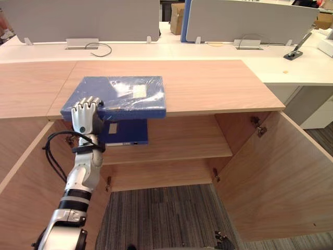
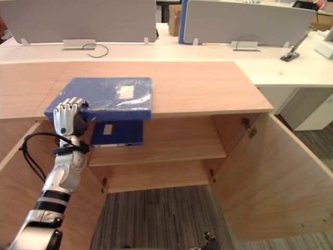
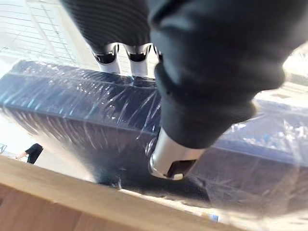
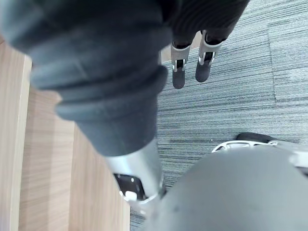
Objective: Walk over to the cabinet, pick up the folder, carry it to the office cabinet, place the folder inside the office cabinet, then close the office cabinet door
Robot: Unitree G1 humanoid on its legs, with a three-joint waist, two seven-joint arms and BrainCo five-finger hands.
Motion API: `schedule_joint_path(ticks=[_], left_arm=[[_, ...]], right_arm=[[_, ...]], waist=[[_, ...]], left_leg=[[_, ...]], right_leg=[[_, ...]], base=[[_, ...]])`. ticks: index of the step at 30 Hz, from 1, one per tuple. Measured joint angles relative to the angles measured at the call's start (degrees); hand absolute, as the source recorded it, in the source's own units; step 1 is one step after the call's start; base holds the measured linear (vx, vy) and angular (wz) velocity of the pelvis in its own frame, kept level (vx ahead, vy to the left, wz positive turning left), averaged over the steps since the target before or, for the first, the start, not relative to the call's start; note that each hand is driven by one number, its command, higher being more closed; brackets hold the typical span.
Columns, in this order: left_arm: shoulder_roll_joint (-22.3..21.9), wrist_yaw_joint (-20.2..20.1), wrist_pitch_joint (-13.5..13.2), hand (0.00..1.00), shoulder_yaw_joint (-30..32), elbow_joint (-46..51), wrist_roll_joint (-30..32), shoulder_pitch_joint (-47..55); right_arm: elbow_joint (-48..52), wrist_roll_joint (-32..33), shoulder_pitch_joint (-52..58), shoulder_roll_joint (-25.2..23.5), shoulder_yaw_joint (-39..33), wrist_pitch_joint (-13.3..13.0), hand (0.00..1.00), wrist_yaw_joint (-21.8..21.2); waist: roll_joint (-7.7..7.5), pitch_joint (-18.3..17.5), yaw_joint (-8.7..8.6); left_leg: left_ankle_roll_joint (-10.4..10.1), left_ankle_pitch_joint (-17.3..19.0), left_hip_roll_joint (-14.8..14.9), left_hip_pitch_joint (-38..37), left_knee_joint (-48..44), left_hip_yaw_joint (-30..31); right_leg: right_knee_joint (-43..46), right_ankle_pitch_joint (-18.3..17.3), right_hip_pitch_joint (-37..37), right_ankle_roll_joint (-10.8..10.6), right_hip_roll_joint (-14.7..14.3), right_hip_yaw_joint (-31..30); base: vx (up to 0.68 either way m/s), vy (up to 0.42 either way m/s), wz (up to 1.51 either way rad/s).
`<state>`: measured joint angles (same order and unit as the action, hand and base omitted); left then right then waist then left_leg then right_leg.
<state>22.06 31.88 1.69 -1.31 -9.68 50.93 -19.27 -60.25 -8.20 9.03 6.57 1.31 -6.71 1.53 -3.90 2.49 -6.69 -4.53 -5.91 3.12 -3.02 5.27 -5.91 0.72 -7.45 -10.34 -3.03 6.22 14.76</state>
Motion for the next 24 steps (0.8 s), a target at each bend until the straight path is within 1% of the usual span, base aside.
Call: schedule_joint_path(ticks=[1, 2, 3, 4, 5, 6, 7, 8, 9, 11, 12, 13, 14, 15, 17, 18, 19, 20, 21, 22, 23, 24], left_arm=[[-0.7, -0.3, -0.2, 1.00, -0.1, 2.3, -0.7, 1.1], [-2.2, -0.7, -0.7, 1.00, -0.9, 6.8, -1.7, 3.4], [-3.9, -1.5, -2.1, 1.00, -2.3, 10.8, -3.6, 5.6], [-4.6, -2.1, -2.9, 1.00, -3.1, 12.6, -4.7, 6.7], [-5.8, -3.1, -4.7, 1.00, -4.7, 15.5, -7.0, 8.6], [-6.9, -4.8, -7.0, 1.00, -6.1, 17.9, -11.1, 10.4], [-7.4, -5.8, -8.3, 1.00, -6.5, 19.1, -13.8, 11.4], [-8.4, -7.5, -10.4, 1.00, -6.9, 21.2, -17.8, 13.4], [-9.0, -10.0, -12.6, 1.00, -7.0, 22.6, -24.8, 15.6], [-9.0, -13.3, -15.3, 1.00, -7.0, 23.7, -36.3, 18.4], [-8.8, -16.3, -16.7, 1.00, -7.0, 25.1, -45.4, 20.5], [-8.4, -19.7, -17.6, 1.00, -7.0, 25.8, -54.6, 22.5], [-7.8, -21.9, -17.9, 1.00, -7.0, 26.1, -60.6, 24.6], [-7.1, -24.6, -17.7, 1.00, -7.0, 26.1, -69.3, 27.6], [-7.0, -26.1, -17.4, 1.00, -8.8, 26.5, -78.0, 31.8], [-6.4, -26.7, -15.7, 1.00, -11.7, 26.5, -85.5, 34.0], [-6.2, -26.8, -15.1, 1.00, -12.7, 26.5, -87.9, 35.1], [-6.4, -27.2, -14.4, 1.00, -13.5, 26.7, -90.6, 37.3], [-6.8, -27.3, -14.4, 1.00, -13.3, 27.3, -91.7, 38.5], [-7.6, -27.2, -14.4, 1.00, -12.2, 28.8, -93.2, 41.0], [-8.6, -27.1, -14.4, 1.00, -10.9, 30.0, -94.4, 42.7], [-9.0, -27.1, -14.4, 1.00, -10.5, 30.4, -94.9, 43.2]], right_arm=[[0.0, 0.0, 0.0, 0.0, 0.0, 0.0, 0.00, 0.1], [0.0, 0.0, 0.0, 0.0, 0.0, 0.1, 0.00, 0.3], [0.0, 0.2, -0.1, 0.0, -0.1, 0.5, 0.00, 0.5], [0.0, 0.2, -0.2, 0.0, -0.1, 0.6, 0.00, 0.6], [0.0, 0.3, -0.3, 0.0, -0.2, 1.1, 0.00, 0.9], [0.0, 0.3, -0.4, 0.0, -0.3, 1.6, 0.00, 1.2], [0.0, 0.4, -0.4, 0.0, -0.3, 1.8, 0.00, 1.2], [0.0, 0.4, -0.4, 0.0, -1.3, 2.2, 0.00, 1.2], [0.0, 0.6, -0.4, -0.1, -1.9, 2.8, 0.00, 1.3], [0.2, 2.1, -0.4, -0.1, -2.3, 3.4, 0.00, 1.3], [1.0, 3.5, -0.3, -0.2, -2.3, 3.9, 0.00, 1.4], [1.3, 5.4, -0.2, -0.2, -2.3, 4.3, 0.00, 1.5], [2.0, 6.7, -0.1, -0.3, -2.3, 4.7, 0.00, 1.5], [3.6, 8.9, -0.4, -0.7, -2.4, 4.8, 0.00, 1.5], [4.4, 12.4, -5.8, -2.1, -2.7, 6.3, 0.00, 2.5], [4.3, 19.0, -12.8, -3.0, -2.1, 5.9, 0.00, 4.9], [4.9, 20.8, -14.8, -3.7, -2.7, 5.5, 0.00, 5.8], [10.6, 23.2, -16.3, -4.9, -3.7, 4.9, 0.00, 6.6], [14.6, 24.1, -16.3, -5.3, -3.6, 4.5, 0.00, 7.1], [20.9, 24.9, -16.4, -6.1, -3.4, 3.8, 0.00, 8.0], [25.1, 25.0, -16.4, -6.6, -3.5, 3.2, 0.00, 8.4], [26.8, 25.0, -16.2, -6.8, -3.6, 2.9, 0.00, 8.7]], waist=[[0.01, 0.0, 0.07], [0.07, 0.0, 0.18], [0.17, 0.1, 0.35], [0.23, 0.2, 0.46], [0.41, 0.3, 0.85], [0.68, 0.4, 1.21], [0.83, 0.5, 1.34], [1.13, 0.6, 1.55], [1.42, 0.5, 1.69], [1.67, 0.4, 1.89], [1.73, 0.4, 2.33], [1.74, 0.4, 2.67], [1.75, 0.4, 2.80], [1.76, 0.3, 3.01], [1.92, 0.0, 3.79], [1.80, 0.4, 4.91], [1.72, 0.3, 5.58], [1.69, 0.2, 6.81], [1.70, 0.3, 7.02], [1.69, 0.2, 7.23], [1.62, 0.2, 7.54], [1.63, 0.2, 7.59]], left_leg=[[0.0, 0.0, 0.0, 0.0, 0.0, 0.0], [0.0, 0.0, 0.0, 0.0, 0.0, 0.1], [0.0, 0.0, -0.1, 0.0, 0.0, 0.4], [0.0, 0.0, -0.1, 0.0, 0.0, 0.5], [0.0, 0.0, -0.1, 0.0, 0.0, 0.6], [0.0, 0.0, 0.0, 0.0, 0.1, 0.7], [0.0, 0.0, 0.0, 0.0, 0.1, 0.7], [0.0, 0.0, 0.0, 0.0, 0.1, 0.8], [0.0, 0.0, 0.0, 0.0, 0.1, 0.9], [0.0, 0.0, 0.0, 0.1, 0.1, 1.1], [0.0, 0.0, 0.1, 0.1, 0.1, 1.3], [0.0, 0.0, 0.1, 0.2, 0.1, 1.5], [0.0, 0.0, 0.1, 0.4, 0.1, 1.8], [0.0, 0.0, 0.0, 1.1, 0.1, 2.2], [0.2, -0.5, 0.1, 4.0, 0.1, 3.4], [0.3, -1.1, 0.1, 5.0, -0.2, 3.8], [0.3, -1.1, 0.0, 4.9, -0.2, 4.0], [0.3, -1.2, -0.3, 4.9, -0.3, 4.6], [0.4, -1.2, -0.5, 5.0, -0.3, 5.2], [0.4, -1.3, -0.5, 5.2, -0.3, 5.9], [0.4, -1.3, -0.3, 5.2, -0.3, 6.2], [0.4, -1.3, -0.2, 5.2, -0.3, 6.3]], right_leg=[[0.0, 0.0, 0.0, 0.0, 0.0, 0.0], [0.0, -0.1, 0.0, 0.1, 0.0, 0.3], [0.0, -0.1, -0.2, 0.2, 0.0, 0.5], [0.0, -0.1, -0.2, 0.2, 0.0, 0.6], [0.0, -0.2, -0.3, 0.2, -0.1, 0.7], [0.0, -0.2, -0.3, 0.3, -0.1, 0.8], [0.0, -0.2, -0.3, 0.3, -0.1, 0.8], [0.0, -0.3, -0.3, 0.3, -0.1, 0.8], [0.1, -0.3, -0.4, 0.4, -0.1, 0.9], [0.1, -0.4, -0.4, 0.4, -0.2, 0.9], [0.1, -0.4, -0.4, 0.4, -0.2, 1.0], [0.1, -0.4, -0.4, 0.4, -0.2, 1.2], [0.1, -0.4, -0.4, 0.4, -0.3, 1.5], [0.2, -0.5, 0.0, 0.3, -0.3, 1.9], [1.0, -0.6, 2.9, 0.0, -0.3, 2.3], [1.2, -0.3, 3.8, -0.1, -0.4, 2.5], [1.2, -0.2, 3.9, -0.1, -0.3, 2.7], [1.2, -0.2, 3.4, -0.1, -0.1, 3.1], [1.3, -0.2, 3.2, -0.1, -0.1, 3.6], [1.7, -0.2, 3.2, -0.1, 0.0, 4.1], [2.1, -0.2, 3.2, -0.1, 0.0, 4.1], [2.3, -0.2, 3.2, -0.1, -0.1, 4.1]], base=[[0.00, 0.000, 0.00], [0.00, 0.000, 0.05], [0.00, 0.000, 0.07], [0.00, 0.000, 0.08], [0.00, 0.000, 0.06], [0.00, 0.000, 0.04], [0.00, 0.000, 0.03], [0.00, 0.000, 0.00], [0.00, 0.000, 0.03], [0.00, 0.001, 0.04], [-0.01, 0.001, 0.06], [-0.01, 0.002, 0.09], [-0.01, 0.002, 0.13], [-0.02, 0.004, 0.11], [-0.01, 0.017, 0.13], [0.01, 0.028, 0.18], [0.04, 0.028, 0.27], [0.02, 0.011, 0.29], [0.05, 0.011, 0.41], [0.06, 0.008, 0.35], [0.06, 0.007, 0.28], [0.05, 0.013, 0.16]])
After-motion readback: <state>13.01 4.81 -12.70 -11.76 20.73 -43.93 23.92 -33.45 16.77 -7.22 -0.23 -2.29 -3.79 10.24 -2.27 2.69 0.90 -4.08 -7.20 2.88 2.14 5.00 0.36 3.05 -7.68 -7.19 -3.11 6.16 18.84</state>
